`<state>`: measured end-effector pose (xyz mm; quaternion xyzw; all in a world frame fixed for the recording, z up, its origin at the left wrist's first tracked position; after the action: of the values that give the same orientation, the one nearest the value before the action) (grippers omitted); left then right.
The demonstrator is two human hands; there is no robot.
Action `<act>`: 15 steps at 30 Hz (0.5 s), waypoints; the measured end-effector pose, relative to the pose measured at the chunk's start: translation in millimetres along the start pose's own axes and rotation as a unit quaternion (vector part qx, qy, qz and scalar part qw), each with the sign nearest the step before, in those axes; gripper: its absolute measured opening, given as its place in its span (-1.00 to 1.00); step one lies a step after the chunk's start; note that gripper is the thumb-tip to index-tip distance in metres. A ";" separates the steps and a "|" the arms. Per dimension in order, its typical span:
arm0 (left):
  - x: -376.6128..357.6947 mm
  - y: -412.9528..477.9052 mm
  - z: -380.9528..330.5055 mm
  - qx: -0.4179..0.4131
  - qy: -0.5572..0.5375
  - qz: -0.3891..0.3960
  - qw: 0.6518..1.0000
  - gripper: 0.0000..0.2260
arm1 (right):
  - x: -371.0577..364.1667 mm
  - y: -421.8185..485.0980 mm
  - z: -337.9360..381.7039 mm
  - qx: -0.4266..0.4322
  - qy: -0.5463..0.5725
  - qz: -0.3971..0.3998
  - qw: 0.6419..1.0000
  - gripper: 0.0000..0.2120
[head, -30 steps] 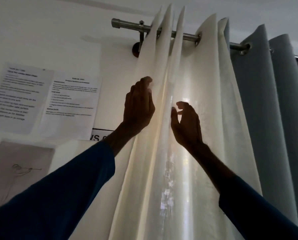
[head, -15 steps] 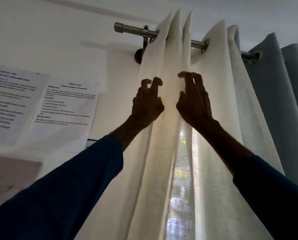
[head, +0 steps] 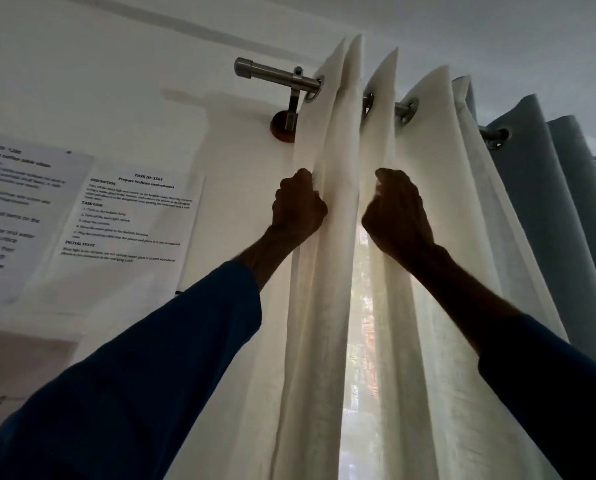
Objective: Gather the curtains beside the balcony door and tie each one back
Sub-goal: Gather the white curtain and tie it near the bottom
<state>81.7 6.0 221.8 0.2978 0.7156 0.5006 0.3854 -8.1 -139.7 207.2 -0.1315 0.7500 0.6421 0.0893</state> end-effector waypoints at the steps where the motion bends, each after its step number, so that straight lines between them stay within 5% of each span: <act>1: 1.4 1.1 -1.0 -0.007 0.005 0.001 1.000 -0.74 | -2.7 8.8 4.9 -0.031 -0.003 0.016 0.999 -0.76; 5: 4.2 0.8 -12.5 -0.037 -0.001 0.045 0.998 -0.73 | -7.5 34.8 25.4 -0.106 0.031 0.084 0.990 -0.34; 10: -14.7 -9.3 -32.3 -0.037 -0.037 0.090 0.995 -0.60 | -14.4 28.5 29.7 -0.183 0.068 0.155 0.968 -0.29; 15: -36.3 2.2 -61.4 -0.090 -0.022 0.126 0.988 -0.70 | 5.9 27.5 2.6 -0.238 0.065 0.064 0.967 -0.29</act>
<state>48.7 -52.7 245.5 0.3606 0.6157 0.6011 0.3599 -22.4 -133.7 230.9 -0.1419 0.5869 0.7964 -0.0351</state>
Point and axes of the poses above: each hand's wrist, its own y-axis towards the middle knuckle, its own x-axis out of the back of the hand, z = x × y, the point moved 2 cm from there along y, towards the middle knuckle, and after that the axes turned 14 degrees about -z, right-handed, at the moved point
